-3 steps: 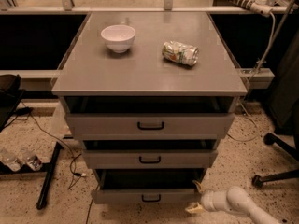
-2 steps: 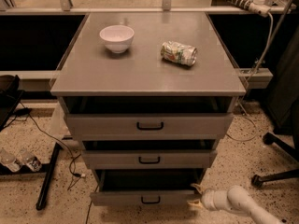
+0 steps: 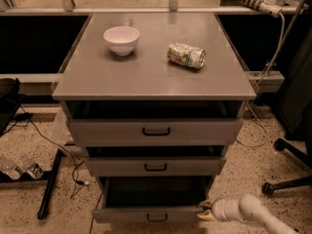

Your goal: Open bottom drawer

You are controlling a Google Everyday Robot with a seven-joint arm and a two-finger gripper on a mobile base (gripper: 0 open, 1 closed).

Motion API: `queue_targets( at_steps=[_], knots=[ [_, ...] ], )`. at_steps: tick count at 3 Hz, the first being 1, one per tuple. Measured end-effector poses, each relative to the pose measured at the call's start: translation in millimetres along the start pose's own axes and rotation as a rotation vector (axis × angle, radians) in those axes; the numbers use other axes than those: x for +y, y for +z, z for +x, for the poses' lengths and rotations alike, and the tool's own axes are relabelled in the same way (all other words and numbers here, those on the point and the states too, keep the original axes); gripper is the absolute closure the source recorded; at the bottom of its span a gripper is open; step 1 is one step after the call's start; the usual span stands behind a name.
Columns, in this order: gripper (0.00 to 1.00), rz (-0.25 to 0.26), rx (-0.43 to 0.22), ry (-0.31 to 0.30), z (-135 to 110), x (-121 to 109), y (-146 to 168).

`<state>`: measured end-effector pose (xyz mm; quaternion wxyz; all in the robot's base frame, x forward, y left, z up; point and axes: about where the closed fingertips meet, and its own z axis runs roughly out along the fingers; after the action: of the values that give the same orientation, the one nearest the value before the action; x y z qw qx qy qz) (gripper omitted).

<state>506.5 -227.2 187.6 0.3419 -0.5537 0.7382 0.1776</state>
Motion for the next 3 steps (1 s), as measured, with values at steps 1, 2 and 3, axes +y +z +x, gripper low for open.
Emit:
queue_targets(
  at_steps=[1,2,3],
  knots=[
    [1.0,0.0,0.0,0.0,0.3,-0.4,-1.4],
    [0.81,0.0,0.0,0.0,0.3,-0.4,-1.4],
    [0.57,0.0,0.0,0.0,0.3,-0.4,-1.4]
  ],
)
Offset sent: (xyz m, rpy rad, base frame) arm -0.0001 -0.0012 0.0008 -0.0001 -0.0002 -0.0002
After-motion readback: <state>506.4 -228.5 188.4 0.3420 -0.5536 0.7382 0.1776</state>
